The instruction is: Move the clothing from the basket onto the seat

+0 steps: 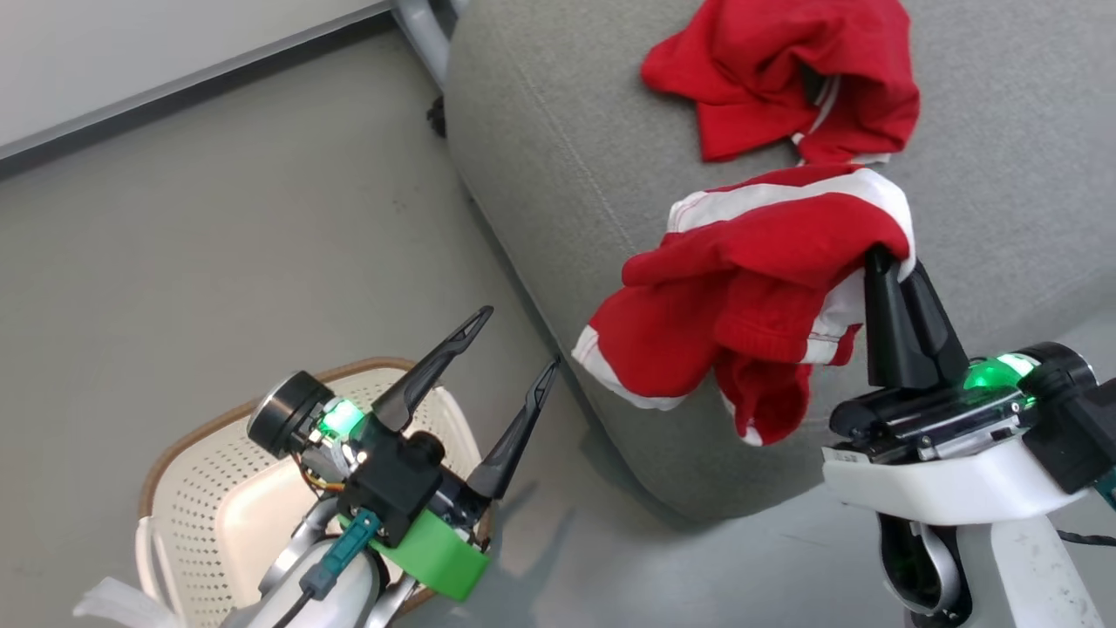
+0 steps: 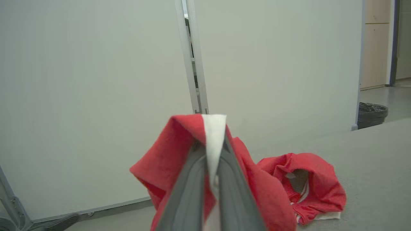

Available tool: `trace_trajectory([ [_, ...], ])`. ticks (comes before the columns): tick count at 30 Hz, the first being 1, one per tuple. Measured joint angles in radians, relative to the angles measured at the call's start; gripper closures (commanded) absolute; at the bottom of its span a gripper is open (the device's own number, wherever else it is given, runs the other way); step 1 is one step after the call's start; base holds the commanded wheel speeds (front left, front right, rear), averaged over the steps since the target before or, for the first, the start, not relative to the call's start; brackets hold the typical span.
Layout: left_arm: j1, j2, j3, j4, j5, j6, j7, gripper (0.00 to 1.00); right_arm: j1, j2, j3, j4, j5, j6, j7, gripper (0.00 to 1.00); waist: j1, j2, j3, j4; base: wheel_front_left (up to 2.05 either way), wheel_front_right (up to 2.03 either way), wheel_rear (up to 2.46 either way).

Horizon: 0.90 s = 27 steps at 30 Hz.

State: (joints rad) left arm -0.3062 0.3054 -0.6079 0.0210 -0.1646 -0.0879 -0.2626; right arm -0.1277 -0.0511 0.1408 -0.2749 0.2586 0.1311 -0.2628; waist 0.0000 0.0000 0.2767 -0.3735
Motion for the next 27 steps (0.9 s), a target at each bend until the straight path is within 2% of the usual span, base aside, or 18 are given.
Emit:
trace_trajectory([
  [7, 0.031, 0.025, 0.02, 0.007, 0.03, -0.011, 0.0, 0.0, 0.033, -0.001, -0.039, -0.024, 0.008, 0.0, 0.0, 1.0, 0.0, 0.0, 0.053, -0.093, 0.0, 0.0, 0.0],
  [12, 0.017, 0.042, 0.014, 0.004, 0.049, -0.025, 0.0, 0.0, 0.014, 0.0, -0.086, 0.052, 0.003, 0.0, 0.0, 1.0, 0.0, 0.0, 0.119, -0.121, 0.0, 0.0, 0.0],
  [18, -0.048, 0.068, 0.014, 0.003, 0.061, -0.032, 0.0, 0.0, -0.2, 0.0, -0.167, 0.086, 0.017, 0.0, 0.0, 1.0, 0.0, 0.0, 0.218, -0.121, 0.0, 0.0, 0.0],
  [21, -0.092, 0.083, -0.013, 0.009, 0.064, -0.036, 0.0, 0.0, -0.336, 0.0, -0.208, 0.114, -0.017, 0.0, 0.0, 1.0, 0.0, 0.0, 0.276, -0.108, 0.0, 0.0, 0.0],
  [25, -0.153, 0.09, -0.042, 0.012, 0.068, -0.039, 0.0, 0.0, -0.533, 0.0, -0.275, 0.181, -0.061, 0.0, 0.0, 1.0, 0.0, 0.0, 0.352, -0.082, 0.0, 0.0, 0.0],
  [27, -0.17, 0.09, -0.045, 0.012, 0.065, -0.039, 0.0, 0.0, -0.623, 0.0, -0.298, 0.221, -0.04, 0.0, 0.0, 1.0, 0.0001, 0.0, 0.385, -0.067, 0.0, 0.0, 0.0],
])
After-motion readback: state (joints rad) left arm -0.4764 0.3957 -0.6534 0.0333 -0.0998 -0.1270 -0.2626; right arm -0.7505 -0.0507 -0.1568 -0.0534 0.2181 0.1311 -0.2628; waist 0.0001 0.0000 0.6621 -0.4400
